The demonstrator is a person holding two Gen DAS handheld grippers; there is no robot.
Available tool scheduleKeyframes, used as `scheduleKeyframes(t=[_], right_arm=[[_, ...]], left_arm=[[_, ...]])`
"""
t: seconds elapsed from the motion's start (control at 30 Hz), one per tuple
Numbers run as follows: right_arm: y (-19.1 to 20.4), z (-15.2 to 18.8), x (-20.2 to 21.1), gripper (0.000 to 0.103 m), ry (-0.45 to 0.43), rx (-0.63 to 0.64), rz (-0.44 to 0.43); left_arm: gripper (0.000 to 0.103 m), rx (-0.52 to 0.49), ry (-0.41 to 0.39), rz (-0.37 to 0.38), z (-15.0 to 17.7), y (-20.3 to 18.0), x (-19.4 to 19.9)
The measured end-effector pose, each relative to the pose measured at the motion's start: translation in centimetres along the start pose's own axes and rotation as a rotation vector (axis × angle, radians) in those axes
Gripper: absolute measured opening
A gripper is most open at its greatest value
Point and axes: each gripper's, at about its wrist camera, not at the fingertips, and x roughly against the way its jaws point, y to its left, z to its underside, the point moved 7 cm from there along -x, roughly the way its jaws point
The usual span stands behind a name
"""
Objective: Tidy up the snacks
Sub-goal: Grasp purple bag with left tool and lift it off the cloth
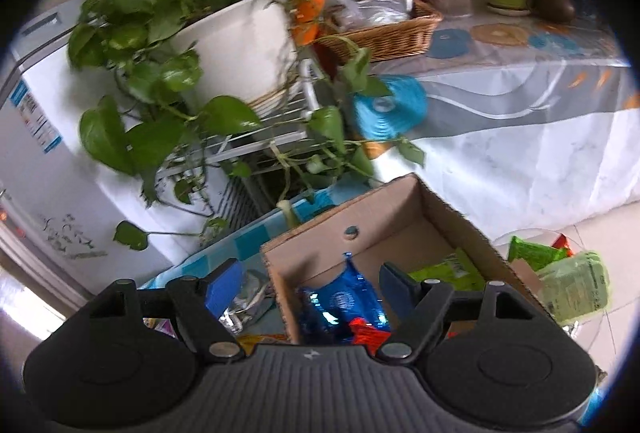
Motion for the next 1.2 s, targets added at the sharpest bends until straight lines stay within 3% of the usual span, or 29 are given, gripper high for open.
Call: scheduleKeyframes(t=[0.33, 0.53, 0.73, 1.07, 1.2], right_arm=[[4.2, 2.1, -1.2, 0.082, 0.053, 0.149, -0.067], [7.3, 4.3, -2.1, 0.082, 0.122, 0.275, -0.145], [10.0, 7.5, -2.7, 0.082, 0.217, 0.385, -0.235], [11.6, 12.9, -4.8, 0.082, 0.39, 0.49, -0.249], [11.4, 14.1, -6.2, 0.082, 0.434, 0.494, -0.209]], left_arm=[[0.089, 0.15, 0.064, -0.076, -0.8, 6.3, -1.9], [0.089, 0.243, 0.141, -0.082, 0.1, 8.0, -4.5], [0.089, 0.333, 0.145, -0.1, -0.3, 8.8, -7.1], [0.094, 0.348, 0.146, -0.208, -0.7, 9.2, -10.8], [0.094, 0.263, 0.17, -0.276, -0.3, 9.1, -11.1]])
